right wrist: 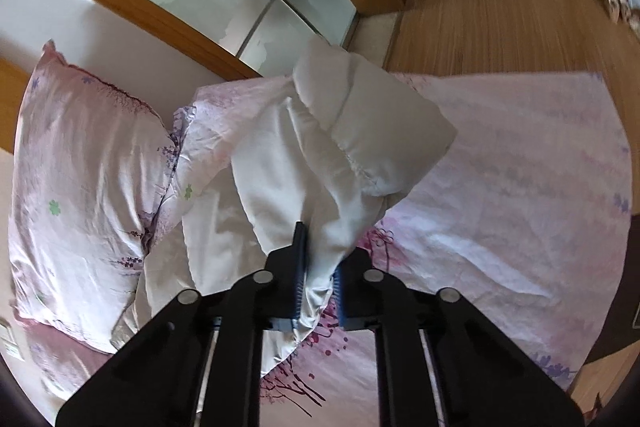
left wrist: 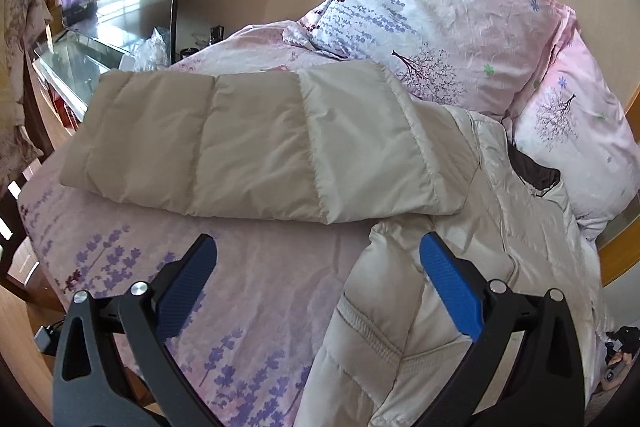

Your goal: Fold large clothes

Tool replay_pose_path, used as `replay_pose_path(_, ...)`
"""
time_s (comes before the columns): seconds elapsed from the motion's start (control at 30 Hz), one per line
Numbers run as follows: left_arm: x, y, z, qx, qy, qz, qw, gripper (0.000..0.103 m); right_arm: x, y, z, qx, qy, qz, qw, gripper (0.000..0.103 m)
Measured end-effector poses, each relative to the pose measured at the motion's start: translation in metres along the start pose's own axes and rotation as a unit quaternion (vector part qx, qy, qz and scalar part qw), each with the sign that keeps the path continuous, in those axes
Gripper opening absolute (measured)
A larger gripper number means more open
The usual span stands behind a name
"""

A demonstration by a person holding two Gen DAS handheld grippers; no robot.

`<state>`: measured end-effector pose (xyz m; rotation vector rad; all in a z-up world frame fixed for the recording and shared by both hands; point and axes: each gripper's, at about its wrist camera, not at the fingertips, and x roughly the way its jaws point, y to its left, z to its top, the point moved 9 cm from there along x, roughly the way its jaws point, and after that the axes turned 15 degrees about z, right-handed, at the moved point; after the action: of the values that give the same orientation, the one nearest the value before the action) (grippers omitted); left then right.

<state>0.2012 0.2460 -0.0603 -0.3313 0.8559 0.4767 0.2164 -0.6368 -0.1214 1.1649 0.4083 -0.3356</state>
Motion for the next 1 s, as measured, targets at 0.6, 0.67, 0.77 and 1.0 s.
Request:
replay_pose_path(0.6,-0.007,-0.026,0.018,0.003,-0.037,-0.092,0.9951,0.101,-0.024,0.23,-0.078,-0.34,-0.019,0.078,0.937,0.007)
replay_pose_path(0.67,-0.013,-0.033,0.024,0.001,-0.048,-0.106,0.9933,0.101,-0.022,0.262,-0.109,-0.378,-0.001,0.104,0.92,0.007)
replay_pose_path(0.77,-0.018,-0.045,0.031,0.012,-0.041,-0.122,0.9916,0.101,-0.017,0.315,-0.176,-0.436,0.046,0.156,0.885,0.007)
replay_pose_path(1.0,-0.034,-0.108,0.043,0.063,-0.045,-0.175,0.9815,0.101,0.03,0.353,-0.326,-0.493,0.2,0.192,0.825,0.007)
